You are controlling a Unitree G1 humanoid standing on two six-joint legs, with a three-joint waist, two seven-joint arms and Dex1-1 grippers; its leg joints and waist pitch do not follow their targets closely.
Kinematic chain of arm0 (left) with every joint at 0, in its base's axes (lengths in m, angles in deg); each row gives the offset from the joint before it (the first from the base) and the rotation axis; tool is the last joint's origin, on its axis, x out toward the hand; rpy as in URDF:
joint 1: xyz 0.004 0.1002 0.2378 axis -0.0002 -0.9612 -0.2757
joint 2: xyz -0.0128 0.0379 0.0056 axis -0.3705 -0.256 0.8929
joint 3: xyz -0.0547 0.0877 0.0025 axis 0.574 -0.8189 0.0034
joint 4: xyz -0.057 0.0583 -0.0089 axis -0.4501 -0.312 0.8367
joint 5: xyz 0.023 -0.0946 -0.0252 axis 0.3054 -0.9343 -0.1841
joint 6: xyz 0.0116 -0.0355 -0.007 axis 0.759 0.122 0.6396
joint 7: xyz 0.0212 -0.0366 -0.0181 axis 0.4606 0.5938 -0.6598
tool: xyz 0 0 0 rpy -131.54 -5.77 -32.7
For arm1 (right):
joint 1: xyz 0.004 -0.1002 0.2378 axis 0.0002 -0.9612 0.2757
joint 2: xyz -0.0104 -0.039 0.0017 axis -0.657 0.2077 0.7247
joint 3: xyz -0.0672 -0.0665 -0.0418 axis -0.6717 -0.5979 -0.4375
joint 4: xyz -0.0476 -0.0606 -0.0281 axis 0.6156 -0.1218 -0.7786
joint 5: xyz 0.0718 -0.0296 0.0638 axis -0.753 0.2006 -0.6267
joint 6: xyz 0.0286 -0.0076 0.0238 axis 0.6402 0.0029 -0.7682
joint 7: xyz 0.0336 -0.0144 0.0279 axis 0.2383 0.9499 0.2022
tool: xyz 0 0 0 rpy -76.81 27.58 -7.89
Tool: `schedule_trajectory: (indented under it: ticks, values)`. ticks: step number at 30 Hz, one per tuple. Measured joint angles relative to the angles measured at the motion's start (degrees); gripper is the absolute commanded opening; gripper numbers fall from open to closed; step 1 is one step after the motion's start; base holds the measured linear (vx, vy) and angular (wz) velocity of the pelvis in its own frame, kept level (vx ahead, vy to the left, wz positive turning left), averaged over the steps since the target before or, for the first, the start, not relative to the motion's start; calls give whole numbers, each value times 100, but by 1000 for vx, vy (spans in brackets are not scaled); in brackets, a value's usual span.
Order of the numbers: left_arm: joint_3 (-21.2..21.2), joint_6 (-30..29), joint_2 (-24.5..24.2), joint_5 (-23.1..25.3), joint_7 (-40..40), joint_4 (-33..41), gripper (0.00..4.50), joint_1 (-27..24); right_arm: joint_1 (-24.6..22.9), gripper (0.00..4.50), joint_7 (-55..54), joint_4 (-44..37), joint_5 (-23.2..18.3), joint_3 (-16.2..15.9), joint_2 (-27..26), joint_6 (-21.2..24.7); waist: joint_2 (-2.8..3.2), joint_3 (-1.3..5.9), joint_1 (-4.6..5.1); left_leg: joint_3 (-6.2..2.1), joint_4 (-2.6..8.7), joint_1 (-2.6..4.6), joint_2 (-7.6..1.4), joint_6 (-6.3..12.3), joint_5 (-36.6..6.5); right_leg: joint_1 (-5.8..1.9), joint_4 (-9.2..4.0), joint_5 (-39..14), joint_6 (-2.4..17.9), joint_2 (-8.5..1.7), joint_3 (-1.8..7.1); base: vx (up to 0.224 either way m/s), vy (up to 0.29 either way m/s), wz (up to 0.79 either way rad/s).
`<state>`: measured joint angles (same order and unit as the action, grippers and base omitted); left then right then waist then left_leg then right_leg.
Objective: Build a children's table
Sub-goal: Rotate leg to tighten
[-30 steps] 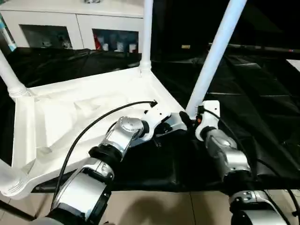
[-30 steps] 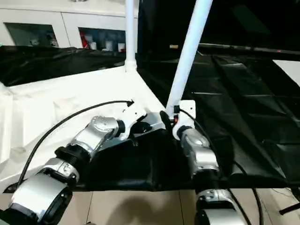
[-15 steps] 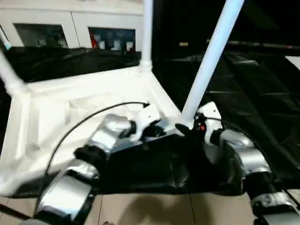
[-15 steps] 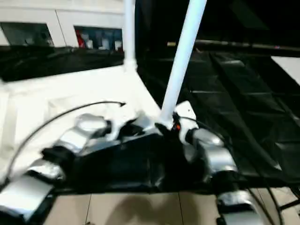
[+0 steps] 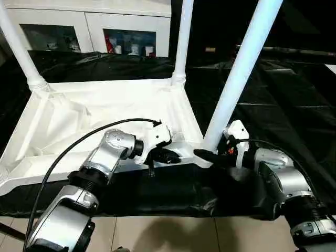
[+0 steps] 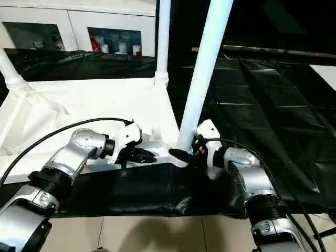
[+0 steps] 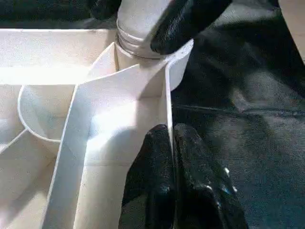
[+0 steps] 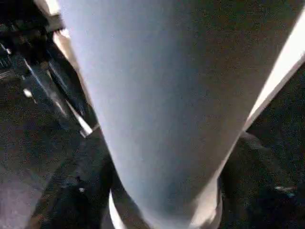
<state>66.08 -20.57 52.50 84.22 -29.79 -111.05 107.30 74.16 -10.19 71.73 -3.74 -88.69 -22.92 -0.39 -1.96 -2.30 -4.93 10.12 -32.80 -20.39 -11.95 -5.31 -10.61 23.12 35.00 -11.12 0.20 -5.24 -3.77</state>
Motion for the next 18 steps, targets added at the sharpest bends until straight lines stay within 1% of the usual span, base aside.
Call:
schedule_trajectory:
  ticks: [2,3,8,12,15,18]
  values:
    - [0,-5,-10,-4,-11,10,0,-8,0,260,27,3,-2,0,0,1,0,0,0,1,0,0,0,5,3,0,0,0,0,0,0,0,0,0]
    - [0,-14,-15,-4,-11,22,0,-15,0,257,29,7,-2,0,0,1,0,0,0,2,0,0,0,5,3,0,1,0,0,0,0,0,0,0]
    - [2,-64,-6,-4,-5,40,0,-24,-3,249,-7,27,-4,17,-47,0,-1,0,6,3,-1,4,0,2,2,-1,2,0,0,0,1,0,0,0]
    - [6,-131,22,4,105,78,0,-47,-88,248,-264,27,-38,110,-203,-27,-6,3,22,2,-1,21,-1,-4,-1,-11,5,3,2,2,4,0,0,0]
    - [30,-182,93,54,353,16,0,-23,-123,248,-684,72,-25,221,-400,-57,-7,3,33,1,-1,33,0,-6,-1,-26,6,9,7,1,5,0,0,0]
    - [93,-353,382,174,952,-246,0,152,-116,247,-1634,172,67,419,-774,-90,-11,6,33,-3,-2,37,3,-9,1,-31,1,12,6,0,9,0,0,0]
